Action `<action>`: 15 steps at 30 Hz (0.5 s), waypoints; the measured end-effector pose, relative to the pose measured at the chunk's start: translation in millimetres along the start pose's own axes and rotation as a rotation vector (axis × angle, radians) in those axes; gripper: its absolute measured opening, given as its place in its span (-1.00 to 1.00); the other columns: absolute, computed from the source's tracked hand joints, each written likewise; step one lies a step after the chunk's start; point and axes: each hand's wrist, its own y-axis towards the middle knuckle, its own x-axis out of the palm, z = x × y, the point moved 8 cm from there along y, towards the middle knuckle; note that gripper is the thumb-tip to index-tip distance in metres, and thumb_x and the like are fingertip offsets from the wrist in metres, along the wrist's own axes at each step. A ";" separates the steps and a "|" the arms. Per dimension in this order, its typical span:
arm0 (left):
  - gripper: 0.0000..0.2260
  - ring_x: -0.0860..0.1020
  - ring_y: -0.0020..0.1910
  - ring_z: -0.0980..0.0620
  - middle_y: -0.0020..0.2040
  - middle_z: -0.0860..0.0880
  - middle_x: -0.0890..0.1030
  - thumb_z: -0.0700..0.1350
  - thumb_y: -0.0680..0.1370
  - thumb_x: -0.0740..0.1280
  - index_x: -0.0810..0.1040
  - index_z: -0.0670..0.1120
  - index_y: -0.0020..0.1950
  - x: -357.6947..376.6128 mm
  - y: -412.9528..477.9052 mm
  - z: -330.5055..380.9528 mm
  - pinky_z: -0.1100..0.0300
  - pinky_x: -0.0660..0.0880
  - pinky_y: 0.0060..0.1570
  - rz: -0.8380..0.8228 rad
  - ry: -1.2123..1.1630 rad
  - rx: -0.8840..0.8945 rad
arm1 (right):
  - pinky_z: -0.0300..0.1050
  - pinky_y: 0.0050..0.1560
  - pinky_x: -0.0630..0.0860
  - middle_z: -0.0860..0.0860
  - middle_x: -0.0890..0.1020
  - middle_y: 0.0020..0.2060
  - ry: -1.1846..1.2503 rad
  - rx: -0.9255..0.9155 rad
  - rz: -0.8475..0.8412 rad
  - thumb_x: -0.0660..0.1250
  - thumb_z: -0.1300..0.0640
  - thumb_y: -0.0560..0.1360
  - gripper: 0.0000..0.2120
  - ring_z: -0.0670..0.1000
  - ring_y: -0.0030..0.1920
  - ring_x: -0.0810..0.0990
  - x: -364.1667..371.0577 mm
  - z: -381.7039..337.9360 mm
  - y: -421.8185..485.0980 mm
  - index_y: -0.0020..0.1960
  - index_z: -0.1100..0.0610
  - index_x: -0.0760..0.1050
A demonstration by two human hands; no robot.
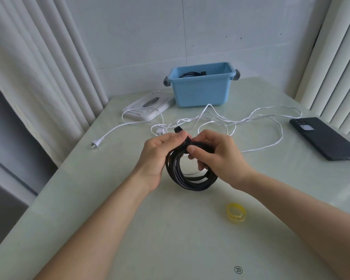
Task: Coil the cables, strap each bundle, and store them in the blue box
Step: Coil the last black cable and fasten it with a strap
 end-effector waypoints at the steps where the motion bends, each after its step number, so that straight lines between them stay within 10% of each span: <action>1: -0.70 0.64 -0.16 -0.04 -0.18 -0.16 0.68 0.04 0.44 0.52 0.70 -0.19 -0.06 -0.4 -0.1 4.2 0.19 0.57 -0.01 0.030 0.011 0.004 | -0.19 -0.37 0.44 0.11 0.67 -0.30 -0.038 -0.021 0.000 0.43 0.23 0.53 -0.92 0.02 -0.45 0.54 1.7 -2.6 0.0 -0.07 0.21 0.54; 15: -0.73 0.61 -0.04 0.14 0.03 0.02 0.68 -0.10 0.65 0.30 0.68 -0.09 -0.20 4.3 9.2 58.2 0.25 0.50 -0.04 -0.058 0.418 0.202 | -0.23 -0.37 0.46 0.02 0.72 -0.24 -0.164 0.019 -0.085 0.38 0.21 0.55 -0.87 -0.02 -0.43 0.56 12.0 -7.8 4.8 0.05 0.09 0.48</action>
